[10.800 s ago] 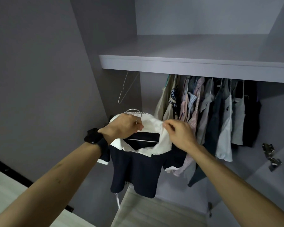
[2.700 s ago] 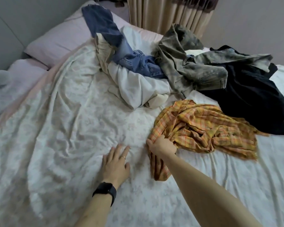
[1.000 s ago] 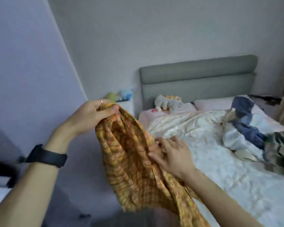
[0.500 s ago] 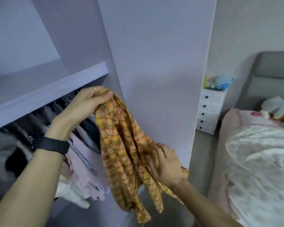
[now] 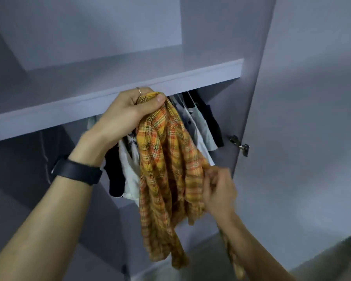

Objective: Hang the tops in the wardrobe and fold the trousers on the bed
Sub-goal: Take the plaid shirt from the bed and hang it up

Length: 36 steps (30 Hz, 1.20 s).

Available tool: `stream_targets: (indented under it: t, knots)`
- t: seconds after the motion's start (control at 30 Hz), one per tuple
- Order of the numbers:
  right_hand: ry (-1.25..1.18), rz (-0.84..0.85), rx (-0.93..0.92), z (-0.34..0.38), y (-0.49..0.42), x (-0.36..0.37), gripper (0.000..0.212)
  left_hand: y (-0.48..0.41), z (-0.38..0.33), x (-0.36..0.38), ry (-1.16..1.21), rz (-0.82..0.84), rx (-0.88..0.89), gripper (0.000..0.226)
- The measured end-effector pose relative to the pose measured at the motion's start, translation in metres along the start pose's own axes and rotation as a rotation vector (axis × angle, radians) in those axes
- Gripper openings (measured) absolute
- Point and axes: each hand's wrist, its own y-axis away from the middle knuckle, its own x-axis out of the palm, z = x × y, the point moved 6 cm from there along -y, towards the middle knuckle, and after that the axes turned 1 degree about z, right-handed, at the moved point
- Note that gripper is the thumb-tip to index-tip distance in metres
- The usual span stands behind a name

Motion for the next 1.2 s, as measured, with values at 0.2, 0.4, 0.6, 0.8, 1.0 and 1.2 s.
stream_targets:
  t: [0.2,0.4,0.6,0.8,1.0,1.2]
  knots:
    - [-0.235,0.286,-0.047,0.032,0.033,0.055,0.026,0.032,0.019,-0.011,-0.085,-0.146,-0.138,0.032]
    - [-0.408,0.405,-0.313,0.076,0.062,0.054,0.02,0.079,0.019,-0.011,-0.161,-0.346,-0.285,0.044]
    - [-0.266,0.653,-0.093,0.077,0.058,0.072,0.038,0.119,0.007,0.006,-0.233,-0.494,-0.38,0.032]
    - [-0.207,0.695,-0.136,0.109,0.051,0.094,0.039,0.145,-0.004,0.016,-0.393,-0.537,-0.463,0.039]
    - [-0.032,0.725,-0.407,0.079,0.047,0.11,0.028,0.22,0.002,-0.037,-0.77,-0.69,-0.719,0.029]
    - [0.017,0.84,-0.695,0.066,0.045,0.13,0.022,0.279,0.027,-0.042,-1.023,-0.798,-0.954,0.039]
